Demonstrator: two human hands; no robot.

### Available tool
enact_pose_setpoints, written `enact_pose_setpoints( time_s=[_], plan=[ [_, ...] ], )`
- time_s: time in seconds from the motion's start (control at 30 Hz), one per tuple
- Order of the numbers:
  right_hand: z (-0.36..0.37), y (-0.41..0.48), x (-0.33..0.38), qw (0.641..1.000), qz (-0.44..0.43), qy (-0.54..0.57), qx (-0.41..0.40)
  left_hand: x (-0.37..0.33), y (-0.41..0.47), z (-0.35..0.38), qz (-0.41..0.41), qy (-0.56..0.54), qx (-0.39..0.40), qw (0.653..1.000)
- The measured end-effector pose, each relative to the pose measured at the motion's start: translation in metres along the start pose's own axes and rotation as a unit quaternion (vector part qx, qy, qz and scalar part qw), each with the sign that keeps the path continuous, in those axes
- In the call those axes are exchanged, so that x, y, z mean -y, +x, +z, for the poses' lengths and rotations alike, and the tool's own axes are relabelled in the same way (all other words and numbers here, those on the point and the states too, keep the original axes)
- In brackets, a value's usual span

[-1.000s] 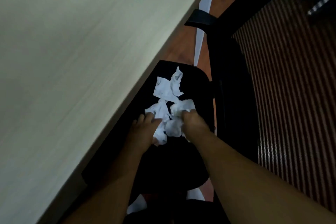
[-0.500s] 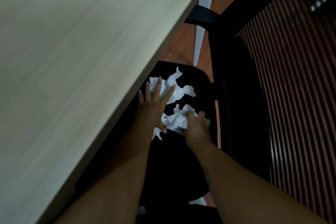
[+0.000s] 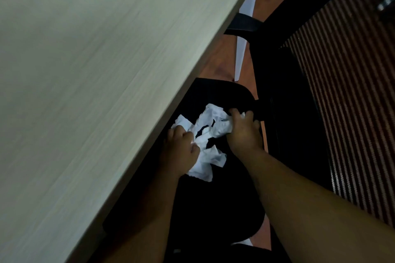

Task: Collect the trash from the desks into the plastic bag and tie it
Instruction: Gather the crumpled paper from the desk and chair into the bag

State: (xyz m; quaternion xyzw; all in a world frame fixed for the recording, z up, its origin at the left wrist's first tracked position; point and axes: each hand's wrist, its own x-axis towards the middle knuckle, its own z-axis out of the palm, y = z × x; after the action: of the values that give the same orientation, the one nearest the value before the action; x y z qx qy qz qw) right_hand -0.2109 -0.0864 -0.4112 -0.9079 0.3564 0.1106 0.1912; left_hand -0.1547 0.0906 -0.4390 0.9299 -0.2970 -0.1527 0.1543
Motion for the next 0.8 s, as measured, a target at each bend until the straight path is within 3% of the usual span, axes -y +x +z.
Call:
enact_pose_setpoints(
  time_s=[0.1, 0.2, 0.3, 0.4, 0.47, 0.57, 0.67, 0.8],
  plan=[
    [-0.005, 0.021, 0.007, 0.975, -0.028, -0.112, 0.19, -0.003, -0.011, -0.004, -0.008, -0.007, -0.025, 1.0],
    [0.006, 0.02, 0.003, 0.935, -0.072, -0.182, 0.297, -0.006, 0.003, -0.011, -0.01, -0.047, 0.118, 0.992],
    [0.006, 0.017, -0.002, 0.923, -0.096, -0.197, 0.316, -0.001, 0.006, -0.01, -0.03, -0.067, 0.239, 0.968],
    [-0.005, 0.013, -0.004, 0.938, -0.086, -0.164, 0.292, 0.001, -0.008, -0.007, -0.022, -0.02, 0.262, 0.965],
    [-0.004, 0.004, -0.008, 0.961, -0.079, -0.147, 0.221, 0.004, -0.018, -0.003, -0.01, 0.042, 0.251, 0.967],
    [0.008, -0.014, -0.011, 0.982, -0.068, -0.124, 0.125, 0.016, -0.032, 0.003, 0.049, 0.095, 0.132, 0.985],
    [0.021, -0.027, -0.012, 0.989, -0.034, -0.101, 0.102, 0.026, -0.042, 0.01, 0.056, 0.093, 0.061, 0.992],
    [0.035, -0.039, -0.009, 0.998, -0.034, -0.019, 0.052, 0.028, -0.043, 0.013, 0.028, 0.055, 0.074, 0.995]
  ],
)
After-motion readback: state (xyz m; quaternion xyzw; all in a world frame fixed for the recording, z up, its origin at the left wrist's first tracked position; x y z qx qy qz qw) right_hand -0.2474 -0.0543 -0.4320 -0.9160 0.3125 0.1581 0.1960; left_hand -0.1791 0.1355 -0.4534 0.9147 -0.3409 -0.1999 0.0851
